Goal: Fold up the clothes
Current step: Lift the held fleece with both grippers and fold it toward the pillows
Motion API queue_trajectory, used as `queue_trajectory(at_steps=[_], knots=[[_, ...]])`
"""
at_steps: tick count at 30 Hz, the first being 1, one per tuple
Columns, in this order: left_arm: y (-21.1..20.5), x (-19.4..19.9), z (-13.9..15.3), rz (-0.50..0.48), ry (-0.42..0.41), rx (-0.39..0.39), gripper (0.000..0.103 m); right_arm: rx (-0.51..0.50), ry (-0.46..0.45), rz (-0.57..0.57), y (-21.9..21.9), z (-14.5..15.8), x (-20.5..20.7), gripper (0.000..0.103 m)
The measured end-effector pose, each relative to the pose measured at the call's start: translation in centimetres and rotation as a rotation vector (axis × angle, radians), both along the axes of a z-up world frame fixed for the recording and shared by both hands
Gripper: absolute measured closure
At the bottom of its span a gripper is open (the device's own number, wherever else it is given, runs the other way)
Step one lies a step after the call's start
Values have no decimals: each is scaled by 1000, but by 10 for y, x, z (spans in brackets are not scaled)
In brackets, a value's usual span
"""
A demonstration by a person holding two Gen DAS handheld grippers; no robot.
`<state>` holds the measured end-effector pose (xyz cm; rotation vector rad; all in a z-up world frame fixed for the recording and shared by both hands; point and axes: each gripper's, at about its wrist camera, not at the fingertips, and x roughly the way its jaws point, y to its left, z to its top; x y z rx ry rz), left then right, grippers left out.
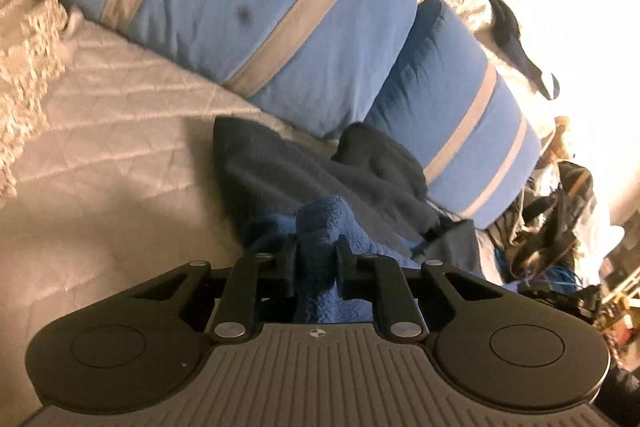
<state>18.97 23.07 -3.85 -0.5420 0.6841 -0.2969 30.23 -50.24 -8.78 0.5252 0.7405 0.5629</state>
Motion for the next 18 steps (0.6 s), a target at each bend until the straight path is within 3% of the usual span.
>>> queue_trajectory(at_steps=[9,18], knots=[[-14,8,30,16,-66,106,85,1,-91,-15,3,29,-1,89],[-29,20,53,5,-136,234,85,-91,-176,-48,17,53,6,89]])
